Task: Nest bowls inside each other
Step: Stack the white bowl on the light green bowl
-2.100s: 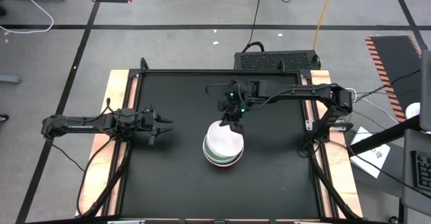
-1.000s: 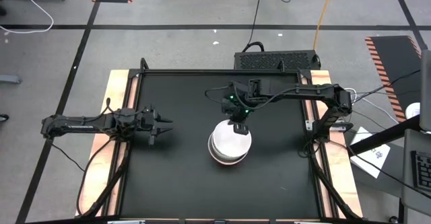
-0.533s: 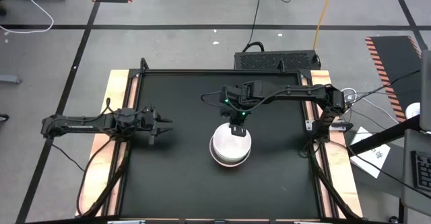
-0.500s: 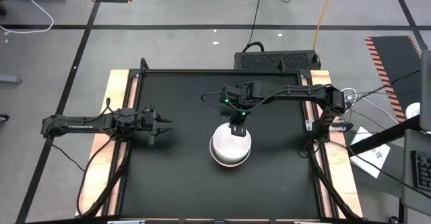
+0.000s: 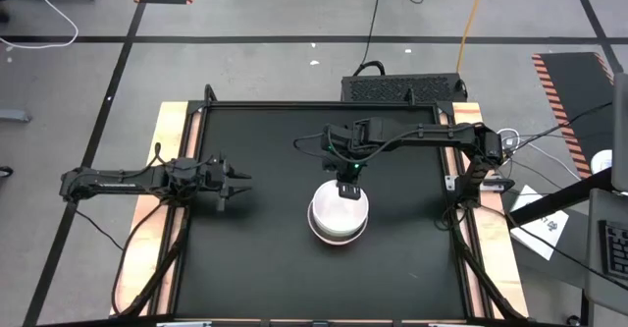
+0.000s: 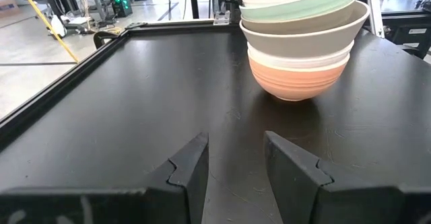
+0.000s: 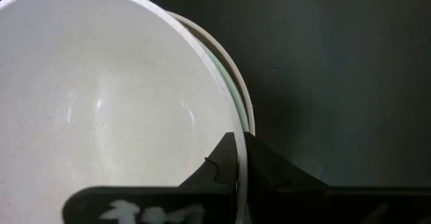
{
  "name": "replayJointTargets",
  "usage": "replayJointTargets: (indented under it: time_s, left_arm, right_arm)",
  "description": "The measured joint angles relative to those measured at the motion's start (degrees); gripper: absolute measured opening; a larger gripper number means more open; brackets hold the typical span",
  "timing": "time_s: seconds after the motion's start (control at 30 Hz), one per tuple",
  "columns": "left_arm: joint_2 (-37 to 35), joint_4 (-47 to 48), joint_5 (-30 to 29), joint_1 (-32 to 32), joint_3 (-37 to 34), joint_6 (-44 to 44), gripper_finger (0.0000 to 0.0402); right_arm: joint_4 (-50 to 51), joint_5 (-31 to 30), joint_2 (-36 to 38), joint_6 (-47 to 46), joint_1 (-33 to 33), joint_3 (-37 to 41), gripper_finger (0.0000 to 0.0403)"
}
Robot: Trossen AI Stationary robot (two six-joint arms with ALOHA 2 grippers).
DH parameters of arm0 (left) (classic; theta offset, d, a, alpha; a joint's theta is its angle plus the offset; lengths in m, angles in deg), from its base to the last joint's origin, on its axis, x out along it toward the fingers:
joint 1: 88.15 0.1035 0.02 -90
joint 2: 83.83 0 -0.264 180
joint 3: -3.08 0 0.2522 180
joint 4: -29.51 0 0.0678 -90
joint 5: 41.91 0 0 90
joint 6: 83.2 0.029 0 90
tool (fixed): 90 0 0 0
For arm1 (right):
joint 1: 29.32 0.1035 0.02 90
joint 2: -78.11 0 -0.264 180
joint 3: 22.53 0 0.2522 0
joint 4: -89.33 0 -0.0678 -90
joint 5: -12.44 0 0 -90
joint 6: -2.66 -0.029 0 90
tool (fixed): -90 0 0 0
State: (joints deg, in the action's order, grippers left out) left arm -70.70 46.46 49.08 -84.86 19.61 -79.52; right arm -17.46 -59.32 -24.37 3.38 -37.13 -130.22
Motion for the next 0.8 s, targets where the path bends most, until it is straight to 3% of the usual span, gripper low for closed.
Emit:
replayJointTargets:
  time_s: [0.8]
  left_arm:
    - [0.00, 0.13, 0.00, 0.02, 0.00, 0.10, 0.0145]
  right_arm:
    - [2.91, 1.80, 0.53, -0.18, -0.43, -2.60, 0.0000]
